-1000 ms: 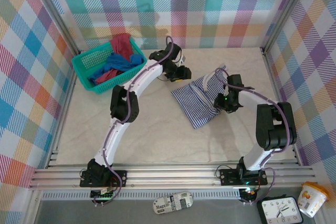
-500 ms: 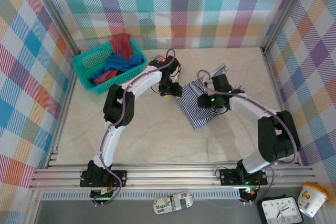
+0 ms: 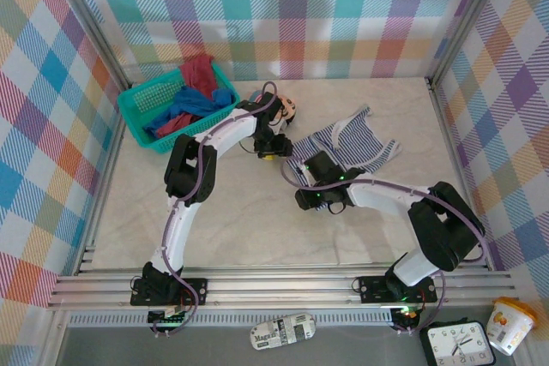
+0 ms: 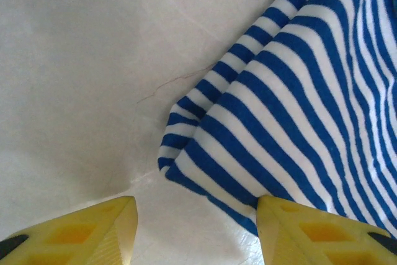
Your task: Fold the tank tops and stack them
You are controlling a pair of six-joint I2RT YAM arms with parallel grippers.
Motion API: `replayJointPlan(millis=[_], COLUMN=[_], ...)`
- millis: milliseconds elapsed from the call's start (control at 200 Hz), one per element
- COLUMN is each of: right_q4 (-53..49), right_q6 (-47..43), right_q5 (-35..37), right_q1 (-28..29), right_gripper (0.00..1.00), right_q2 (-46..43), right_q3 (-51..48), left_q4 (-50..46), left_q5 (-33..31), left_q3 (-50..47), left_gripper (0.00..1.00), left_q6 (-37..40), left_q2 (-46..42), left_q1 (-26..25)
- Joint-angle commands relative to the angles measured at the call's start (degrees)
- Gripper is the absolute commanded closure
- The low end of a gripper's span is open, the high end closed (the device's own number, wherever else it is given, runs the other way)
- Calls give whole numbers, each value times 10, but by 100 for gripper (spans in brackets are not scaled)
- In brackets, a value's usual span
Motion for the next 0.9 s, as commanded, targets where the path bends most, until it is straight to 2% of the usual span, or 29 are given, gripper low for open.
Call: replayJointPlan(millis=[0,155,300,435,565,720,895], right_q4=[-22,-43,-44,-38,-34,-25,-33], right_q6=[7,47,65,73,66,37,9], right_q5=[70,134,160,168,166,118,23], right_q1=[11,19,20,19,19,20,39], right_gripper=[48,49,52,59,75,93,100], right_q2=[23,51,57,74,74,45,11], right_q3=[3,10,5,-2,2,1,13], left_q4=[5,-5,-7,-8,-21,-74,-126], left_q5=[25,23,31,35,34,11,-31], left_q3=[8,41,70,76,84,101,80], left_gripper=[48,50,55,67,84,96,100], left_q6=[-4,-2,-9,-11,-6,16,38], left_q2=[22,43,63,71,71,54,-3], left_q1=[2,2,2,2,2,2,8])
